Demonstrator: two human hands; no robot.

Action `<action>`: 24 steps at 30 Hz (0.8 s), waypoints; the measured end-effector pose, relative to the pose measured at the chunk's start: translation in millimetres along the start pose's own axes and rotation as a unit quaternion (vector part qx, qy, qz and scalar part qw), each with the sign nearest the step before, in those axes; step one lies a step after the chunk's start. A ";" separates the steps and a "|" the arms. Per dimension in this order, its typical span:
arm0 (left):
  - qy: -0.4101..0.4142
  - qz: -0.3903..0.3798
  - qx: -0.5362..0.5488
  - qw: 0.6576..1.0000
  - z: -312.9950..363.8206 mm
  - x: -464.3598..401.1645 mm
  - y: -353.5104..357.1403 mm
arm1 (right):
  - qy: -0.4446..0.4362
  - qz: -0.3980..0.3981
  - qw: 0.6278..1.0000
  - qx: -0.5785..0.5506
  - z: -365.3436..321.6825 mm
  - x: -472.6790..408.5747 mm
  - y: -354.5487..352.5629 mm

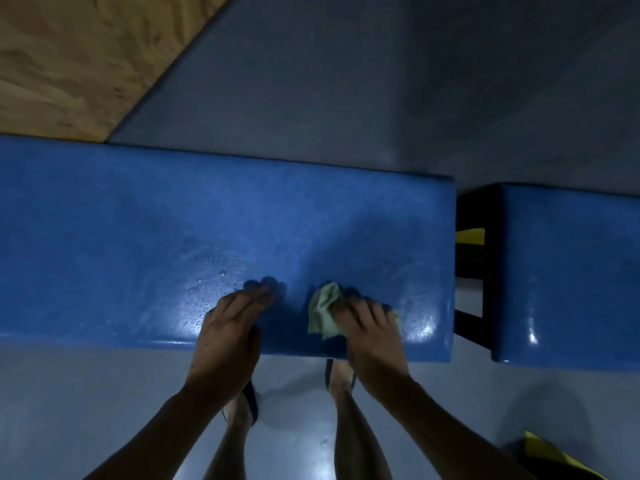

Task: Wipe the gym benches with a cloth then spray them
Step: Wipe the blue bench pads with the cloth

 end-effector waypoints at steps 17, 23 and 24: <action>0.049 -0.036 0.049 0.997 -64.1 42.8 -22.0 | 0.319 0.131 0.929 -0.134 -79.4 17.8 29.9; 0.062 -0.043 0.039 0.996 -76.4 50.7 -18.0 | 0.130 0.040 0.988 -0.071 -87.2 12.4 25.0; 0.062 -0.039 0.039 0.997 -76.9 51.7 -17.6 | 0.149 0.055 0.985 -0.065 -61.7 20.3 17.6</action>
Point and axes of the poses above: each hand's wrist, its own x-axis away from the middle knuckle, its own y-axis out of the palm, z = x × y, the point moved 6 cm from there along -x, towards the middle knuckle, and after that the axes turned 1 degree about y, right-handed, at the moved point
